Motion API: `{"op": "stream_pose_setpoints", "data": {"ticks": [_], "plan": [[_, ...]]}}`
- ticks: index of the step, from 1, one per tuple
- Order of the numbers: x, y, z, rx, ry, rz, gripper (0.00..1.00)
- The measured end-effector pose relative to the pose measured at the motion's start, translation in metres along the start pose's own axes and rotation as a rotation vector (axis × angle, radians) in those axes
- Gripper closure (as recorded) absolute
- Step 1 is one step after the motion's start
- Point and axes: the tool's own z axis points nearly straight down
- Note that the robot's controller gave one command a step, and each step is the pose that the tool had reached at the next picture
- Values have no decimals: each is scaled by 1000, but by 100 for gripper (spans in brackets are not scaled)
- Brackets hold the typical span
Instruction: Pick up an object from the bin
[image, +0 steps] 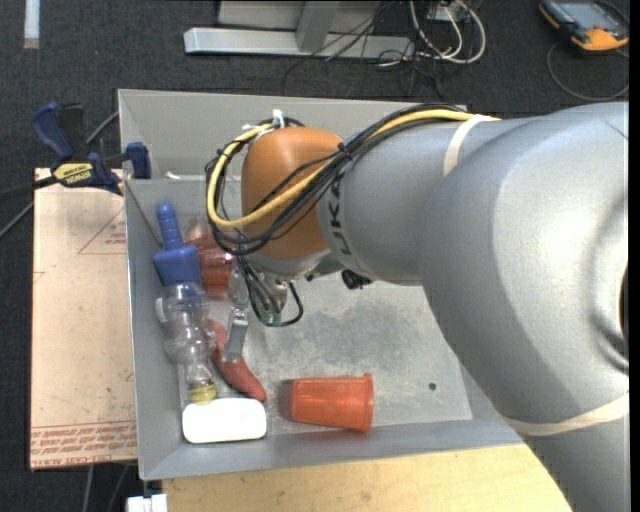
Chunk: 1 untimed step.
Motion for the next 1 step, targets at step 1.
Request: {"op": "stream_pose_setpoints", "data": {"ticks": [1], "plan": [[0, 0, 0, 0, 0, 0, 0]]}}
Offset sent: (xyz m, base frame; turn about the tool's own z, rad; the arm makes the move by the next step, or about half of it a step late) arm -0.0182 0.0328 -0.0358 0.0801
